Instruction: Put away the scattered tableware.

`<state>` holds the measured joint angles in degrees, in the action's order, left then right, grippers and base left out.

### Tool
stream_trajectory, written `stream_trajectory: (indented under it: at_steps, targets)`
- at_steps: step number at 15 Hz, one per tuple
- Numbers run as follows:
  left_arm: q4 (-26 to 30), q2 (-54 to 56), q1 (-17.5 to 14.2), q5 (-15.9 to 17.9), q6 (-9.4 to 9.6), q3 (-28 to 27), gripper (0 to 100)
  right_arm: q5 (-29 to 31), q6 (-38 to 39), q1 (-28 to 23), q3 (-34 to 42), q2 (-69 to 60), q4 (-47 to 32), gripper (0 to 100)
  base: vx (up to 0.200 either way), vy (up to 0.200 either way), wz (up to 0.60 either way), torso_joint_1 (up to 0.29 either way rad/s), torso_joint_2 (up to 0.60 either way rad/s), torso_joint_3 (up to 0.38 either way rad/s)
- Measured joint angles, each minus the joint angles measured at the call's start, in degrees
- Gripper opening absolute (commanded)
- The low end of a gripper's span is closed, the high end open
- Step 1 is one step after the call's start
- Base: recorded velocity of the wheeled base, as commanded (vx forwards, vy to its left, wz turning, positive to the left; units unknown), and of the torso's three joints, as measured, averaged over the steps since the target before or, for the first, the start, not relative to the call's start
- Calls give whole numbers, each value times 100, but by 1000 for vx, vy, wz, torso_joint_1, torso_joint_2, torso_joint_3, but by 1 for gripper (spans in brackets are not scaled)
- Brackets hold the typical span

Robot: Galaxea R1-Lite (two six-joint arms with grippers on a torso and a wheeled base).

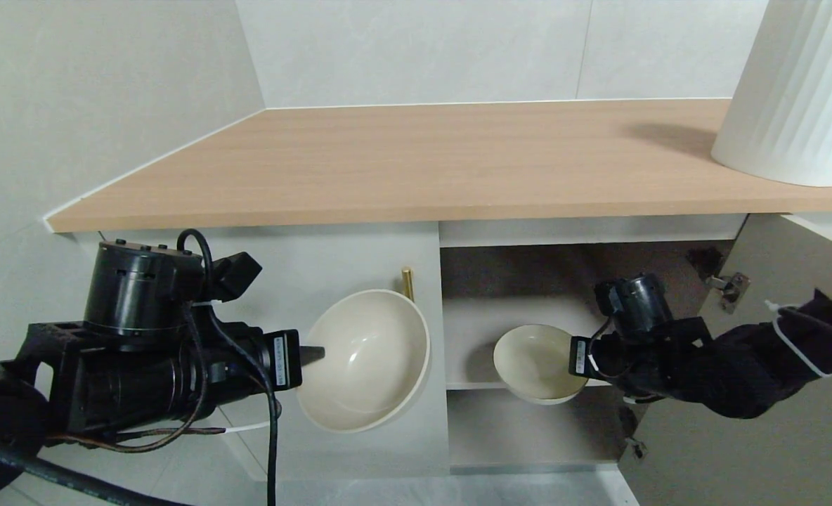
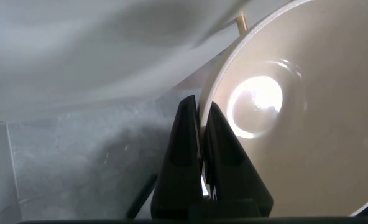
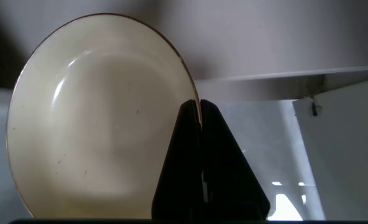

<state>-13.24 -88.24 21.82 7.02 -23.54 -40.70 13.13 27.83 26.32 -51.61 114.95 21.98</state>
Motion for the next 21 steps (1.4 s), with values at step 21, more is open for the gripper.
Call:
stream_trajectory:
  at_steps: [21]
  targets:
    - [-2,-77,257,-13,1,63,0,720,66,-516,-1506,2144,634,0,0,0,0,0,0,0]
